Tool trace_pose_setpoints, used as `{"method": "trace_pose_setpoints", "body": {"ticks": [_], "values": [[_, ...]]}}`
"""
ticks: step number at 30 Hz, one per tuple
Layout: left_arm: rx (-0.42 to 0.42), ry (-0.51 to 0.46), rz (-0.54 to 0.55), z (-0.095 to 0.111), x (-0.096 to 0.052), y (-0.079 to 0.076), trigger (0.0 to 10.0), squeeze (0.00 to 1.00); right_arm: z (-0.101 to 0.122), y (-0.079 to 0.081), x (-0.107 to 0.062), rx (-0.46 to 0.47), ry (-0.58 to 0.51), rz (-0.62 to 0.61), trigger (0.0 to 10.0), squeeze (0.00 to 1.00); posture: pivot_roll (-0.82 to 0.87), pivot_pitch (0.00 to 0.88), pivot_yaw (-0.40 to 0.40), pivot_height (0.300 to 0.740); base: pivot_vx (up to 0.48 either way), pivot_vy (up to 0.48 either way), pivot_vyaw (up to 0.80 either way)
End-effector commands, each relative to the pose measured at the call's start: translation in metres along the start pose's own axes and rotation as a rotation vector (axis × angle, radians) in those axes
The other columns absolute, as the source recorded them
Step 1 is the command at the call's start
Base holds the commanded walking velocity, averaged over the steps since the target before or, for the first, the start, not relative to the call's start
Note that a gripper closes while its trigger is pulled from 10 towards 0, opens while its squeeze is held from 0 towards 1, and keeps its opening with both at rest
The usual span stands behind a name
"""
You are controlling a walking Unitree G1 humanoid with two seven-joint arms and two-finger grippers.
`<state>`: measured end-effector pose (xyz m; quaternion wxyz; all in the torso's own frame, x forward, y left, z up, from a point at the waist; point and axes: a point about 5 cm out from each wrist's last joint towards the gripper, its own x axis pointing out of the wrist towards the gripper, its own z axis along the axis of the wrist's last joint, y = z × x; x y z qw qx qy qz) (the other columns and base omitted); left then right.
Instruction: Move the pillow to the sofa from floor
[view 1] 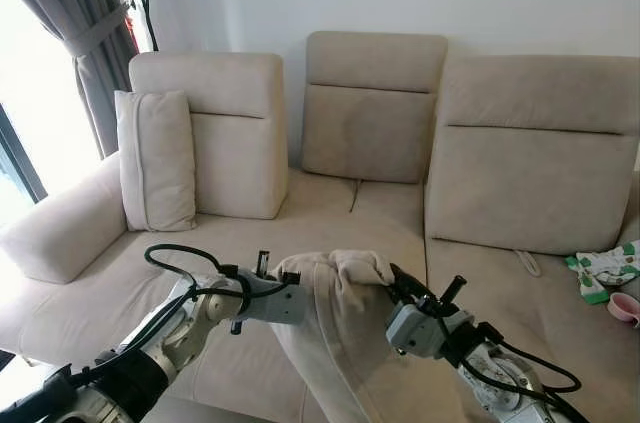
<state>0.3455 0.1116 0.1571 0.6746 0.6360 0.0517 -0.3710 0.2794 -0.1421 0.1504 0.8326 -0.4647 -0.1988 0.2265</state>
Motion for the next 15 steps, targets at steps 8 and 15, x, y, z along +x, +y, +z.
{"method": "trace_pose_setpoints", "body": {"ticks": [8, 15], "values": [[0.013, -0.117, 0.074, 0.023, -0.004, 0.014, 10.0, 0.00, 0.019, 0.001, 0.006, 0.009, -0.092, -0.012, 10.0, 0.00, 0.07, 0.000, 0.046, 0.740, 0.000, 0.000, 0.00], [0.021, -0.142, 0.075, 0.031, -0.002, 0.012, 10.0, 0.00, 0.019, 0.002, 0.007, 0.009, -0.087, -0.007, 10.0, 0.00, 0.07, 0.000, 0.047, 0.740, 0.000, 0.000, 0.00]]}}
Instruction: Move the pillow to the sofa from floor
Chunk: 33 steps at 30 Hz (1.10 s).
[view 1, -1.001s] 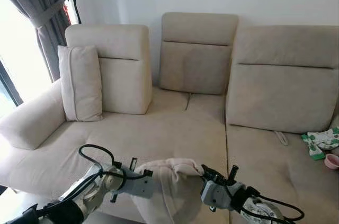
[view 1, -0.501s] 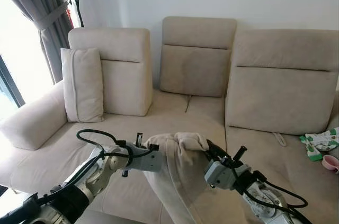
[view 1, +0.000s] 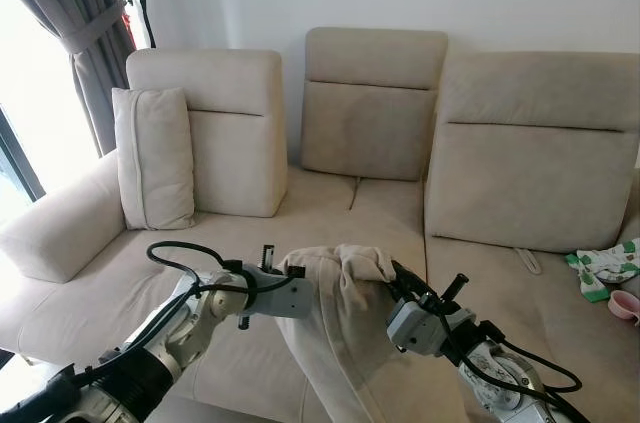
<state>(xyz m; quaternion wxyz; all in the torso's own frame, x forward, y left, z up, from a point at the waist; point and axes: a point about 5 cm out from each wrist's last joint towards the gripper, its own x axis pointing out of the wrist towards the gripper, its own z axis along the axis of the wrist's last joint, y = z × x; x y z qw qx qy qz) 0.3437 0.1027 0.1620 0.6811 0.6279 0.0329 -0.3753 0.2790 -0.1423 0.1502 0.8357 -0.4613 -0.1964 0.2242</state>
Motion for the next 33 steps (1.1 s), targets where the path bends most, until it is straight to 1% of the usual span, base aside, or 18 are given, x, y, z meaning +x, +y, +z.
{"method": "trace_pose_setpoints", "body": {"ticks": [1, 7, 11, 28, 33], "values": [[0.024, -0.114, 0.060, 0.0237, -0.0017, 0.0099, 10.0, 0.00, 0.0184, 0.0014, 0.0070, 0.000, -0.091, -0.002, 10.0, 0.00, 0.07, 0.000, 0.048, 0.740, 0.322, 0.000, 0.00], [0.023, -0.117, 0.062, 0.0244, -0.0011, 0.0112, 10.0, 0.00, 0.0178, 0.0003, 0.0070, -0.004, -0.090, -0.003, 10.0, 0.00, 0.07, 0.000, 0.046, 0.740, 0.326, 0.000, 0.00], [0.032, -0.121, 0.048, 0.0245, -0.0004, 0.0092, 10.0, 0.00, 0.0179, -0.0015, 0.0076, -0.008, -0.092, -0.006, 10.0, 0.00, 0.06, 0.000, 0.048, 0.740, 0.350, 0.000, 0.00], [0.043, -0.120, 0.042, 0.0251, 0.0000, 0.0083, 10.0, 0.00, 0.0176, -0.0002, 0.0070, -0.008, -0.083, -0.002, 10.0, 0.00, 0.06, 0.000, 0.051, 0.740, 0.345, 0.000, 0.00], [0.043, -0.120, 0.042, 0.0252, 0.0007, 0.0076, 10.0, 0.00, 0.0174, -0.0006, 0.0071, -0.009, -0.082, -0.005, 10.0, 0.00, 0.06, 0.000, 0.053, 0.740, 0.048, 0.000, 0.00]]}}
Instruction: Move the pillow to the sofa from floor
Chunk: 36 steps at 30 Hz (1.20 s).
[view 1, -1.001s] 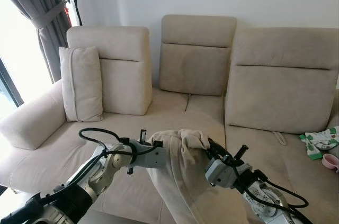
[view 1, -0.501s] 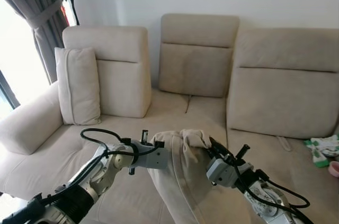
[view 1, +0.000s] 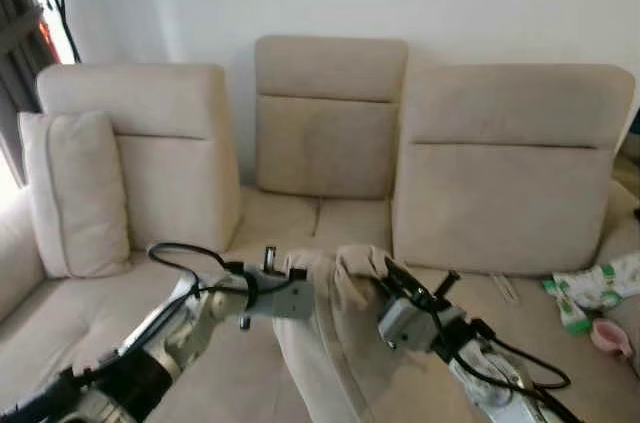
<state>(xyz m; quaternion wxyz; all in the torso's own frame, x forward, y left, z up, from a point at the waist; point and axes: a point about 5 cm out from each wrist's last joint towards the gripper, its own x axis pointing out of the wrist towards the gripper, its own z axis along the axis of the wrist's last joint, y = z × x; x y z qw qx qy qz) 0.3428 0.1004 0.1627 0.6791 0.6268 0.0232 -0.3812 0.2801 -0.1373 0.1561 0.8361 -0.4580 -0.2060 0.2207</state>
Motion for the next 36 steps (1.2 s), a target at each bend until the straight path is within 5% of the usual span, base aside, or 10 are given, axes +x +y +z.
{"method": "trace_pose_setpoints", "body": {"ticks": [1, 8, 16, 22, 29, 36], "values": [[0.031, -0.102, 0.051, 0.023, 0.001, 0.009, 10.0, 0.00, 0.011, 0.001, 0.003, -0.009, -0.064, 0.003, 10.0, 0.00, 0.05, 0.000, 0.056, 0.740, 0.000, 0.000, 0.00], [0.011, -0.110, 0.165, 0.028, 0.001, 0.029, 10.0, 0.00, 0.005, -0.013, 0.005, 0.008, -0.012, -0.087, 10.0, 0.00, 0.05, 0.000, 0.060, 0.740, 0.000, 0.000, 0.00], [-0.027, -0.121, 0.325, 0.038, 0.001, 0.062, 10.0, 0.00, -0.019, -0.048, 0.003, 0.147, 0.146, -0.315, 10.0, 0.00, 0.04, 0.000, 0.074, 0.740, 0.000, 0.000, 0.00], [-0.016, -0.144, 0.325, 0.049, 0.006, 0.063, 10.0, 0.00, -0.023, -0.055, 0.001, 0.181, 0.177, -0.365, 10.0, 0.00, 0.03, 0.000, 0.083, 0.740, 0.000, 0.000, 0.00], [0.001, -0.169, 0.264, 0.059, 0.018, 0.049, 10.0, 0.00, -0.033, -0.043, -0.004, 0.259, 0.271, -0.368, 10.0, 0.00, 0.02, 0.000, 0.089, 0.740, 0.000, 0.000, 0.00], [0.000, -0.184, 0.282, 0.067, 0.021, 0.054, 10.0, 0.00, -0.036, -0.045, -0.004, 0.276, 0.294, -0.380, 10.0, 0.00, 0.03, 0.000, 0.091, 0.740, 0.000, 0.000, 0.00]]}}
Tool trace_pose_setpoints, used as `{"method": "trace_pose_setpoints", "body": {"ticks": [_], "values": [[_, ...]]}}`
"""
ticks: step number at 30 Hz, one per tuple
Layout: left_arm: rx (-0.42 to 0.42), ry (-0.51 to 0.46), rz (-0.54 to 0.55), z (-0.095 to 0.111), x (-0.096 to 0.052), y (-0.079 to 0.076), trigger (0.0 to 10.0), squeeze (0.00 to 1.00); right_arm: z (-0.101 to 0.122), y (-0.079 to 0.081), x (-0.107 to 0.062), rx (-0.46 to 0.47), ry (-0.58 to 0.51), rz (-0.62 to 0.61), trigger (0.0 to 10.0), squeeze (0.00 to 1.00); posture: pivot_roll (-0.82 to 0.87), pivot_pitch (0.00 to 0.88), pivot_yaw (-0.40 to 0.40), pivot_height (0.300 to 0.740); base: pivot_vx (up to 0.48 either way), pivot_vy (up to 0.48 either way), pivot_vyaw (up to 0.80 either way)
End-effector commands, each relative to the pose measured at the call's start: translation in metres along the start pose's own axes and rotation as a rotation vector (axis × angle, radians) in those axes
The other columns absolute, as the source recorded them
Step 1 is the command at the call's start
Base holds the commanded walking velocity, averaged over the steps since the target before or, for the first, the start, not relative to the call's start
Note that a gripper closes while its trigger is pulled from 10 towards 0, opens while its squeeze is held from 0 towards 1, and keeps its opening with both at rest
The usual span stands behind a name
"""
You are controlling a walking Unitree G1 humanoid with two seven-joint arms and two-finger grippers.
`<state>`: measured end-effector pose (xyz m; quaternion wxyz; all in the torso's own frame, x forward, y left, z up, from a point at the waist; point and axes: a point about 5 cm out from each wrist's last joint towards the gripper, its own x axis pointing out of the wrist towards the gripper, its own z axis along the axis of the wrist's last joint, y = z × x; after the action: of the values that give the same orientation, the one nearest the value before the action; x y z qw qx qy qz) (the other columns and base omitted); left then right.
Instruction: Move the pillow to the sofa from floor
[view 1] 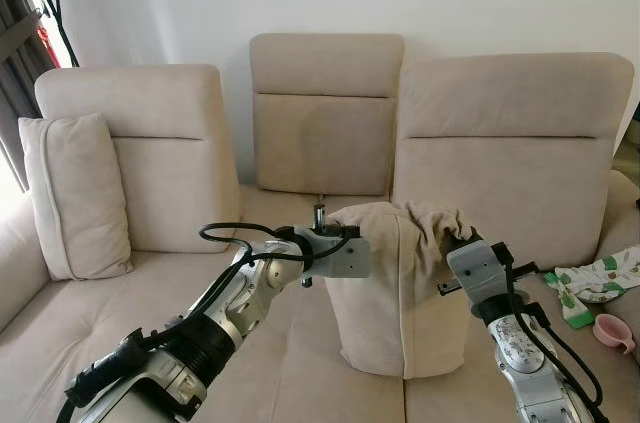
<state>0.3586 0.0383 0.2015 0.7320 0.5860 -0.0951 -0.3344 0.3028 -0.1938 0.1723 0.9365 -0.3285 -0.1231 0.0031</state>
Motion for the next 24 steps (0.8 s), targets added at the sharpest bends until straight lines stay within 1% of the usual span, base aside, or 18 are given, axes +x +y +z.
{"method": "trace_pose_setpoints", "body": {"ticks": [1, 7, 18, 19, 21, 22, 24], "values": [[0.029, -0.052, 0.027, 0.011, 0.003, 0.007, 10.0, 0.00, 0.008, 0.005, 0.003, 0.020, -0.027, 0.017, 10.0, 0.00, 0.03, 0.000, 0.091, 0.740, 0.000, 0.000, 0.00], [0.032, -0.087, 0.068, 0.023, 0.010, 0.015, 10.0, 0.00, 0.008, 0.005, 0.005, 0.018, -0.012, 0.010, 10.0, 0.00, 0.03, 0.000, 0.092, 0.740, 0.000, 0.000, 0.00], [0.032, -0.110, 0.081, 0.029, 0.013, 0.017, 10.0, 0.00, 0.005, 0.005, 0.006, 0.011, 0.011, 0.004, 10.0, 0.00, 0.02, 0.000, 0.101, 0.740, 0.000, 0.000, 0.00], [0.029, -0.117, 0.084, 0.030, 0.013, 0.018, 10.0, 0.27, 0.005, 0.006, 0.006, 0.011, 0.013, 0.003, 10.0, 0.00, 0.02, 0.000, 0.102, 0.740, 0.000, 0.000, 0.00], [0.026, -0.126, 0.085, 0.030, 0.013, 0.019, 10.0, 0.27, 0.005, 0.006, 0.006, 0.013, 0.014, 0.003, 10.0, 0.00, 0.02, 0.000, 0.102, 0.740, 0.000, 0.000, 0.00], [0.023, -0.131, 0.088, 0.031, 0.013, 0.020, 10.0, 0.74, 0.005, 0.006, 0.006, 0.014, 0.015, 0.003, 10.0, 0.00, 0.02, 0.000, 0.103, 0.740, 0.000, 0.000, 0.00], [0.022, -0.135, 0.091, 0.031, 0.014, 0.020, 10.0, 0.74, 0.005, 0.006, 0.007, 0.015, 0.017, 0.003, 10.0, 0.00, 0.02, 0.000, 0.103, 0.740, 0.000, 0.000, 0.00]]}}
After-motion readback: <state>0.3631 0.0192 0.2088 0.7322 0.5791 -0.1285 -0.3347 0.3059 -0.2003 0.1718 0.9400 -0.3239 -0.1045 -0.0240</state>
